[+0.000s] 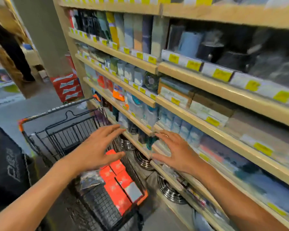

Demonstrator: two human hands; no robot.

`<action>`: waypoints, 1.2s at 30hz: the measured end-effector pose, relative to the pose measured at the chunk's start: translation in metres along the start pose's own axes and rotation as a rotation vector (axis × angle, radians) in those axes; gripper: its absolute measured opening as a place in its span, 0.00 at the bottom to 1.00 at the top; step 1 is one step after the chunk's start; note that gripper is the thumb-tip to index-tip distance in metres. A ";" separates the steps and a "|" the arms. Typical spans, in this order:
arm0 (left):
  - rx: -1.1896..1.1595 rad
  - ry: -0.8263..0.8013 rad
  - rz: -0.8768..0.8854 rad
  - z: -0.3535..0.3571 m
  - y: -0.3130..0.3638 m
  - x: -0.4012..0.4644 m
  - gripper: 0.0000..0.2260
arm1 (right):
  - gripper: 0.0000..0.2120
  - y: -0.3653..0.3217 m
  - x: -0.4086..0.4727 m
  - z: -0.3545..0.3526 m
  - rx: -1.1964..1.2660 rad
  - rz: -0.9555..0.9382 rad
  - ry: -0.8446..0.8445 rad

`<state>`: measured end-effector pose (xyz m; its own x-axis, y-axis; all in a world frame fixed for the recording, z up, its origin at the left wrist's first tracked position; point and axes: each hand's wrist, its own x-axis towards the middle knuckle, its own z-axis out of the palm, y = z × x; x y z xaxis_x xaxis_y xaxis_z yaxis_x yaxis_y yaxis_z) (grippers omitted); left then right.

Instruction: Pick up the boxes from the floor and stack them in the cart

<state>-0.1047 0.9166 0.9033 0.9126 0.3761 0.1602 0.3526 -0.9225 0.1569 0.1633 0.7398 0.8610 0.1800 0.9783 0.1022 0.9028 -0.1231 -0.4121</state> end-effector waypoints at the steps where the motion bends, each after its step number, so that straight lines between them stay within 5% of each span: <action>1: -0.006 -0.013 0.033 0.002 0.010 0.009 0.37 | 0.39 0.007 -0.016 -0.006 0.012 0.031 0.017; 9: -0.095 -0.088 0.434 0.035 0.098 0.090 0.34 | 0.41 0.043 -0.158 -0.048 -0.100 0.445 0.134; 19: -0.094 -0.242 0.882 0.076 0.204 0.122 0.38 | 0.42 -0.048 -0.323 -0.044 -0.117 1.068 0.234; 36: -0.129 -0.373 1.488 0.108 0.473 -0.029 0.41 | 0.59 -0.198 -0.610 0.022 -0.219 1.659 0.385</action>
<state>0.0583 0.4601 0.8680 0.4161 -0.9093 0.0014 -0.8969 -0.4102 0.1650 -0.1335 0.1714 0.8608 0.9523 -0.2982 -0.0646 -0.3050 -0.9362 -0.1748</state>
